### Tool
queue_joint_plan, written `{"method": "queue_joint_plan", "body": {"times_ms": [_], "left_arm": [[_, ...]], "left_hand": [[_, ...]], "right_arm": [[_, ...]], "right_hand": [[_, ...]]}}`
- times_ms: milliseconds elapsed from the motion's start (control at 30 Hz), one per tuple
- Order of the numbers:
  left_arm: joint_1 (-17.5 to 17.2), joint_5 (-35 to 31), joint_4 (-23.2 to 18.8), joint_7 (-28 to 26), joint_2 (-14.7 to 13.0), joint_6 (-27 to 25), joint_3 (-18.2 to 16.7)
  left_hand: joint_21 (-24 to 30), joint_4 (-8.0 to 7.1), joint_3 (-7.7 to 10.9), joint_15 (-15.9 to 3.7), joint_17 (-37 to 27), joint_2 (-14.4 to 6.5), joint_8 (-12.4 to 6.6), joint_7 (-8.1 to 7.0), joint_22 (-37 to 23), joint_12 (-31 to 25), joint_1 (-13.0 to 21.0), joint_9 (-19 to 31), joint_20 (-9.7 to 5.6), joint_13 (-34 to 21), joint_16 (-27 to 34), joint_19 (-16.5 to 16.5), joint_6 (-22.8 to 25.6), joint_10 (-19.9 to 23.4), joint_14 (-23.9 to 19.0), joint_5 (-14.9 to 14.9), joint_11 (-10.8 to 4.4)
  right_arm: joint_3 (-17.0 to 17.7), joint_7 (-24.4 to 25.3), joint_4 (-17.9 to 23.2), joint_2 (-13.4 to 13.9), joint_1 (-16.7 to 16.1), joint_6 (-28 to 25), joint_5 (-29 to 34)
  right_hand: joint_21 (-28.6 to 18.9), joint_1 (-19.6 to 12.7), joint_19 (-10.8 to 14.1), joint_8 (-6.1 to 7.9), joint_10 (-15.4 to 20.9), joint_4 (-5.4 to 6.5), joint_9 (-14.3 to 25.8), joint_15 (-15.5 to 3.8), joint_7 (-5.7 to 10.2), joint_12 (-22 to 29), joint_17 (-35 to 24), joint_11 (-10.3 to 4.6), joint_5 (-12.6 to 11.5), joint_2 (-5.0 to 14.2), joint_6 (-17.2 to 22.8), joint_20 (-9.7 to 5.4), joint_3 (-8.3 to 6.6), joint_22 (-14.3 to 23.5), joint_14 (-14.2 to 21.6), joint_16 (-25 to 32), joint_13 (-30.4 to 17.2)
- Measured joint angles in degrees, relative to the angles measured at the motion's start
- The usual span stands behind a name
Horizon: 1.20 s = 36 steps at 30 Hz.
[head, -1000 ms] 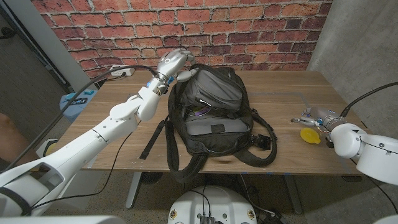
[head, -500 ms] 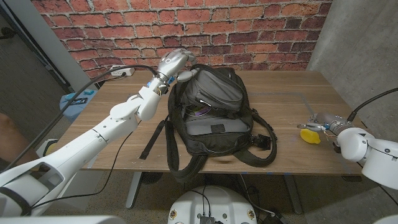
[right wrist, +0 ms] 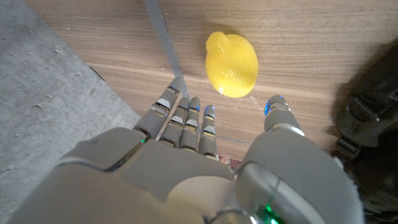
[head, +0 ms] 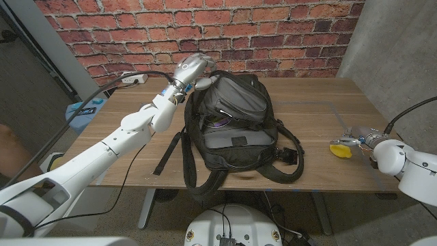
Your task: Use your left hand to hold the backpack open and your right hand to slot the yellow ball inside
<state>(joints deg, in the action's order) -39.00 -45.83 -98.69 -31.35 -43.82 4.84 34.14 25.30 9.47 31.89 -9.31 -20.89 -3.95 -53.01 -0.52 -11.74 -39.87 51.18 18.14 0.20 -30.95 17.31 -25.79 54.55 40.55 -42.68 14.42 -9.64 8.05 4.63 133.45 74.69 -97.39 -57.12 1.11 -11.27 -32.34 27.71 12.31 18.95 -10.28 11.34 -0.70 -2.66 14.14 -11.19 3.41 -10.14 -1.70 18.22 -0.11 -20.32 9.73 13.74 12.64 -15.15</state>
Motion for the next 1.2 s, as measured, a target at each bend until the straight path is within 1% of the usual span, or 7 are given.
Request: {"method": "queue_joint_plan", "body": {"times_ms": [267, 300, 433, 567, 767, 1033, 1200], "left_arm": [[-0.1, 0.0, -0.1, 0.2, 0.0, 0.0, 0.0], [-0.1, 0.0, -0.2, 0.2, 0.0, 0.0, 0.0], [-0.2, 0.0, -0.2, 0.2, 0.0, 0.0, 0.0], [-0.2, 0.0, -0.2, 0.2, 0.0, 0.0, 0.0], [-0.3, 0.2, -0.1, 0.2, -0.2, 0.1, 0.0], [-0.5, 0.4, 0.0, 0.1, -0.3, 0.2, -0.2], [-0.6, 0.5, 0.0, 0.1, -0.4, 0.3, -0.3]], "left_hand": [[0.0, 0.00, 0.00, 0.00, 0.0, 0.0, 0.00, 0.00, 0.0, 0.0, 0.0, 0.0, 0.00, 0.0, -0.1, 0.0, 0.0, 0.0, 0.0, 0.2, 0.00], [0.0, 0.00, 0.00, 0.00, 0.0, 0.0, 0.00, 0.00, 0.0, 0.0, 0.0, 0.0, 0.00, 0.0, -0.4, 0.0, 0.0, 0.0, 0.0, 0.2, 0.00], [0.2, 0.00, 0.00, 0.00, 0.0, 0.0, 0.00, 0.00, 0.0, 0.0, 0.0, -0.1, 0.00, 0.0, -0.4, 0.0, 0.0, 0.0, 0.0, 0.2, 0.00], [0.4, 0.00, 0.00, 0.00, 0.0, 0.0, 0.00, 0.00, 0.0, 0.0, 0.0, -0.1, 0.00, 0.0, -0.4, 0.0, 0.0, 0.0, 0.0, 0.2, 0.00], [0.4, -0.15, -0.16, 0.00, 0.0, 0.0, -0.01, -0.21, 0.0, 0.0, 0.0, -0.1, 0.00, 0.0, -0.4, 0.0, -0.2, 0.0, 0.0, 0.2, 0.00], [0.4, -0.16, -0.16, 0.00, -0.3, 0.0, -0.21, -0.21, 0.0, 0.3, 0.0, -0.2, 0.00, 0.0, -0.4, 0.0, -0.2, 0.0, 0.0, 0.2, 0.00], [0.4, -0.16, -0.16, 0.00, -0.3, 0.0, -0.21, -0.21, 0.0, 0.3, 0.0, -0.1, 0.00, 0.0, -0.4, 0.0, -0.2, 0.0, 0.0, 0.2, 0.00]], "right_arm": [[-1.9, -1.7, -0.9, 1.2, 1.9, 0.0, 0.1], [-2.3, -2.1, -0.9, 1.4, 2.2, 0.0, 0.0], [-3.7, -2.2, -1.1, 2.1, 3.4, -0.4, -0.3], [-5.5, -2.2, -1.1, 2.9, 5.1, -1.0, -1.1], [-8.2, -1.3, -1.0, 4.1, 7.4, -1.9, -2.5], [-12.6, 0.5, -0.7, 5.9, 11.4, -2.7, -4.7], [-14.8, 1.7, -0.5, 7.1, 13.1, -3.2, -6.4]], "right_hand": [[0.0, -1.6, 0.0, 0.21, 1.2, -0.23, 0.0, -0.27, 0.38, 0.6, 0.0, 0.00, -0.3, -1.58, 0.8, 0.00, -0.24, 0.0, 0.3, 0.0, -0.5], [0.0, -2.0, 0.0, 0.22, 1.4, -0.23, 0.0, -0.43, 0.29, 0.7, 0.0, -0.18, -0.5, -1.22, 0.9, 0.00, -0.24, 0.0, 0.4, 0.0, -0.5], [0.0, -2.6, 0.0, 0.43, 1.7, -0.23, 0.0, -0.56, 0.39, 0.9, 0.0, -0.47, -0.7, -1.83, 1.5, -0.01, -0.24, 0.0, 0.6, 0.0, -0.7], [0.0, -3.7, 0.4, 0.45, 2.9, -0.22, 0.0, -0.90, 0.47, 1.8, 0.0, -0.11, -0.9, -2.32, 2.2, 0.01, -0.25, 0.0, 0.9, 0.0, -1.2], [0.0, -4.6, 1.1, 0.45, 3.8, -0.07, 0.3, -1.03, 0.30, 2.6, -0.1, 0.24, -1.1, -2.73, 3.0, 0.10, -0.40, 0.0, 1.9, 0.0, -1.8], [0.0, -5.8, 2.0, 0.88, 5.3, 0.10, 0.3, -1.74, 1.01, 3.7, -0.2, -0.37, -1.4, -2.96, 4.3, 0.00, -0.23, 0.0, 3.2, 0.0, -2.6], [0.0, -6.3, 2.2, 0.88, 5.3, 0.42, 0.3, -1.74, 0.82, 3.7, -0.4, -0.37, -1.5, -2.94, 4.5, -0.20, -0.55, 0.0, 3.2, 0.0, -2.9]]}}
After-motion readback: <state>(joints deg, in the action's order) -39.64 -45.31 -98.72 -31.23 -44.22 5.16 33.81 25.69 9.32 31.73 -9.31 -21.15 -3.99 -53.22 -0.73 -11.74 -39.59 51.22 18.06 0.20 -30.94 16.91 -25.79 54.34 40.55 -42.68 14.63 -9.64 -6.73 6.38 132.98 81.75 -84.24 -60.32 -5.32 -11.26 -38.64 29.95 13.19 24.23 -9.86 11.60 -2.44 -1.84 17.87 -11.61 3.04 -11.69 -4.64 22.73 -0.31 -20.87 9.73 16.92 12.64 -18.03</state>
